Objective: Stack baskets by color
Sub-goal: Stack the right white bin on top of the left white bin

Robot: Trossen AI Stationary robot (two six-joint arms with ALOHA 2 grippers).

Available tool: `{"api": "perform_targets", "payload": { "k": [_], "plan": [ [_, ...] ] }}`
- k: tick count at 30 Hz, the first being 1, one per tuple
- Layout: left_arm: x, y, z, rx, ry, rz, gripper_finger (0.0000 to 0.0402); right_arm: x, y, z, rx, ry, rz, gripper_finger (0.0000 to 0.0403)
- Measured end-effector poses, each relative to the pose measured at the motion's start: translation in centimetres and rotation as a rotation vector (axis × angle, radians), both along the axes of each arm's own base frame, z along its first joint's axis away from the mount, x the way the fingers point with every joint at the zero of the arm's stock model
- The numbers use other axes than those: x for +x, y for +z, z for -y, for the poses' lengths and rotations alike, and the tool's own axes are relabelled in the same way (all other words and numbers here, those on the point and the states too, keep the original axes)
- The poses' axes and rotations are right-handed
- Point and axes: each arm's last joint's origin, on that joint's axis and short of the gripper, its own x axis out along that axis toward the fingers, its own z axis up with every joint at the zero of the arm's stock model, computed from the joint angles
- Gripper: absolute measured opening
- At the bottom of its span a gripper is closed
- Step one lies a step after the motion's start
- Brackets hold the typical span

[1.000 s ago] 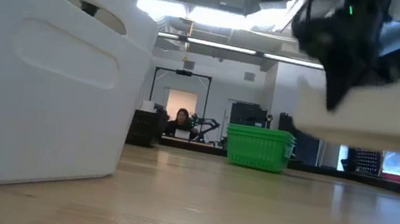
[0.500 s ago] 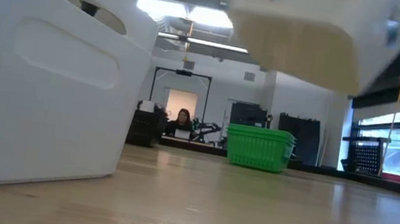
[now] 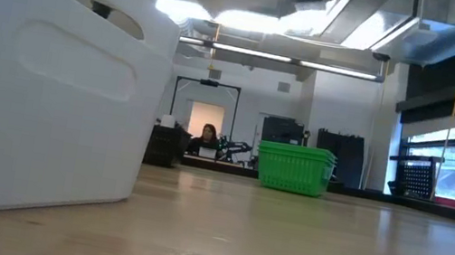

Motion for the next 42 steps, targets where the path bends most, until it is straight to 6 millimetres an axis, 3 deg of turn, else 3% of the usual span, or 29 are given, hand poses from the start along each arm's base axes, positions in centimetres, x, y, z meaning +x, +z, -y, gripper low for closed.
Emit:
{"api": "perform_targets", "payload": {
  "k": [4,11,16,25,34,42],
  "plan": [
    [-0.4,-0.6,0.4,0.030,0.010,0.014,0.0075,1.7,0.0,-1.0,0.035,0.142,0.108,0.0000],
    [-1.3,-0.5,1.1,0.043,-0.009,0.045,0.0075,4.4,-4.9,-2.3,0.051,0.178,0.053,0.0000],
    [-1.8,-0.5,1.5,0.041,-0.031,0.045,0.0075,5.0,-6.7,-2.7,0.123,0.191,-0.005,0.0000],
    [-1.9,-0.5,1.6,0.043,-0.040,0.046,0.0075,4.8,-6.8,-3.4,0.172,0.185,-0.009,0.0000],
    [-1.9,-0.5,1.6,0.043,-0.040,0.046,0.0075,5.1,-5.3,-4.1,0.183,0.274,0.100,0.0000],
    [-1.9,-0.5,1.6,0.042,-0.041,0.045,0.0075,4.7,-7.1,-3.9,0.163,0.215,-0.017,0.0000]
  ]
}}
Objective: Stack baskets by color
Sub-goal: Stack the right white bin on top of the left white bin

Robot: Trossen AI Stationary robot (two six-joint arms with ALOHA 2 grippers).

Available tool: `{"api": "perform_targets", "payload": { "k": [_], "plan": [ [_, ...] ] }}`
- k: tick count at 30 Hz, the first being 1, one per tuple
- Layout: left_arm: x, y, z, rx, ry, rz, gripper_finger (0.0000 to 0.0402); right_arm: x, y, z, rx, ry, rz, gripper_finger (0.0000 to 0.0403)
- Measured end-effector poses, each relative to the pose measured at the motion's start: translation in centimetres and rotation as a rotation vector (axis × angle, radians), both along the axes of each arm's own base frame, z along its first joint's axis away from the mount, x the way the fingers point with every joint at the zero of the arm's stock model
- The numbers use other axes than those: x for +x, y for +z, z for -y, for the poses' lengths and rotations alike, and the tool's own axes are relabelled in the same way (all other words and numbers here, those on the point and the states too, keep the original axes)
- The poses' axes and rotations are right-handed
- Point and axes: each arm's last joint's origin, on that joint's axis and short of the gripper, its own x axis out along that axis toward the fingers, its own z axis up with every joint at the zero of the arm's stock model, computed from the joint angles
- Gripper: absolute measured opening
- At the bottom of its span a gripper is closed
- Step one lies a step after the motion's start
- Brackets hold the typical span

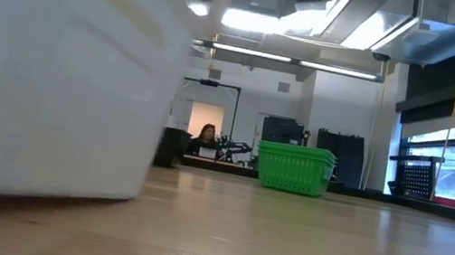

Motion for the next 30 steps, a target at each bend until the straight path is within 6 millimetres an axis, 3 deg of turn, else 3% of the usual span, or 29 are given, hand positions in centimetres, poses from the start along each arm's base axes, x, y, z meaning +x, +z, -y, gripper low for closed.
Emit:
{"api": "perform_targets", "payload": {
  "k": [14,18,25,30],
  "plan": [
    [0.0,0.0,0.0,0.001,-0.004,-0.001,0.0075,-1.5,-2.1,0.6,-0.077,-0.033,-0.258,0.0000],
    [0.0,0.0,0.0,0.000,-0.004,-0.001,0.0075,-1.9,-1.2,0.7,-0.104,-0.009,-0.296,0.0000],
    [0.0,0.0,0.0,0.002,-0.003,0.001,0.0075,-3.0,2.3,1.2,-0.107,-0.016,-0.321,0.0000],
    [0.0,0.0,0.0,0.002,-0.003,0.001,0.0075,-3.9,2.0,1.8,-0.137,-0.035,-0.426,0.0000]
  ]
}}
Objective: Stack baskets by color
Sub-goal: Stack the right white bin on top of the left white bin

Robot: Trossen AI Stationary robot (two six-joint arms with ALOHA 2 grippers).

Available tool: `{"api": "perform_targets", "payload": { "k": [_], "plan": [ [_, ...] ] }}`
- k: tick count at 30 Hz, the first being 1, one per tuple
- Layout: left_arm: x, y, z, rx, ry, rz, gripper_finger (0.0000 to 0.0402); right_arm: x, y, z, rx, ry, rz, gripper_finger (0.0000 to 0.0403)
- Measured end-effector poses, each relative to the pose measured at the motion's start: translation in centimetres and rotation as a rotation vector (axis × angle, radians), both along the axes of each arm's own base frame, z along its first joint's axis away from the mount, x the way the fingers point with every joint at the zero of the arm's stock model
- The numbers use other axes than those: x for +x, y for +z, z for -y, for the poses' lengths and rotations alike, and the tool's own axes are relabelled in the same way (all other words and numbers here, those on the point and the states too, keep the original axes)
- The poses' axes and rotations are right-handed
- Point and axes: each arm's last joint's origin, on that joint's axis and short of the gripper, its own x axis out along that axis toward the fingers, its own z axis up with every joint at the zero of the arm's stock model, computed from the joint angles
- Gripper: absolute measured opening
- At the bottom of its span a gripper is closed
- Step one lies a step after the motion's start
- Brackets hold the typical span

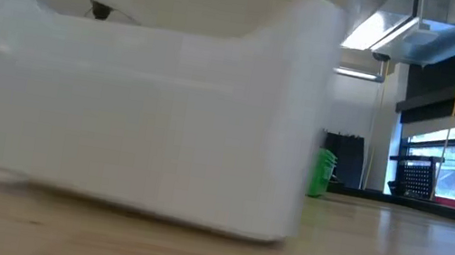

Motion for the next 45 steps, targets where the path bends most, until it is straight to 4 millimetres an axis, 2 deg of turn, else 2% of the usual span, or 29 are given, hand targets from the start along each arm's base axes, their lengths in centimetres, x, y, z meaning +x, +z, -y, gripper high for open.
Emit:
{"api": "perform_targets", "payload": {
  "k": [4,10,21,37,45],
  "plan": [
    [0.0,0.0,0.0,0.000,0.000,0.000,0.0075,-0.3,-0.8,0.8,-0.027,-0.057,-0.094,0.0000],
    [0.0,0.0,0.0,0.000,0.001,0.001,0.0075,-0.1,-1.2,0.9,-0.050,-0.044,-0.093,0.0000],
    [0.0,0.0,0.0,0.000,0.001,0.001,0.0075,1.0,-4.5,0.5,-0.091,-0.041,-0.171,0.0000],
    [0.0,0.0,0.0,0.000,0.001,0.001,0.0075,0.3,-4.3,0.9,-0.148,-0.090,-0.215,0.0000],
    [0.0,0.0,0.0,0.000,0.001,0.001,0.0075,0.3,-4.3,0.7,-0.104,-0.031,-0.224,0.0000]
  ]
}}
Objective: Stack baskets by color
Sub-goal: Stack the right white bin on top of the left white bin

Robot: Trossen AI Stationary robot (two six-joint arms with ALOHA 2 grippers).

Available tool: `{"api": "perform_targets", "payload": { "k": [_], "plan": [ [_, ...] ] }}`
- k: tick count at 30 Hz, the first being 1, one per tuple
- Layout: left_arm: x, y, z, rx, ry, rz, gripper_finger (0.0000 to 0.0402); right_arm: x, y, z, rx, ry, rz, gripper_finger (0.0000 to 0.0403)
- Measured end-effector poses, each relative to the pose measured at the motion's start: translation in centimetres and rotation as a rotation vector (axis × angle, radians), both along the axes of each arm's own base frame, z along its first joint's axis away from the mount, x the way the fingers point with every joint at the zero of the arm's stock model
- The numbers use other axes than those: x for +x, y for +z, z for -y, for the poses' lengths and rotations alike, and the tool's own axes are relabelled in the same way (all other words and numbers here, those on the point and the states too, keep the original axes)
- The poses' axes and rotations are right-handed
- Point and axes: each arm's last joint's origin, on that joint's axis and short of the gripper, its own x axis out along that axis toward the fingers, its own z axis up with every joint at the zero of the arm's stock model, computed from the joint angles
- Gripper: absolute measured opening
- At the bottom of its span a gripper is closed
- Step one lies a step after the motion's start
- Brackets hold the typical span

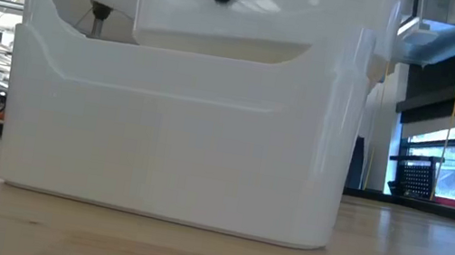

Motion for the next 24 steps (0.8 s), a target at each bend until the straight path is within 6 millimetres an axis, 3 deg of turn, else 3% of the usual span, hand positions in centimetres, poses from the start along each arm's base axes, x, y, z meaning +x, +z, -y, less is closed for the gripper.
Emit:
{"api": "perform_targets", "payload": {
  "k": [9,18,24],
  "plan": [
    [0.0,0.0,0.0,0.000,0.000,0.000,0.0075,-0.5,0.8,0.1,0.007,0.058,-0.002,0.0000],
    [0.0,0.0,0.0,-0.002,0.003,0.000,0.0075,-1.8,3.7,0.6,0.013,0.073,0.050,0.0000],
    [0.0,0.0,0.0,-0.002,0.004,0.000,0.0075,-0.6,4.5,0.1,0.075,0.108,0.198,0.0000]
  ]
}}
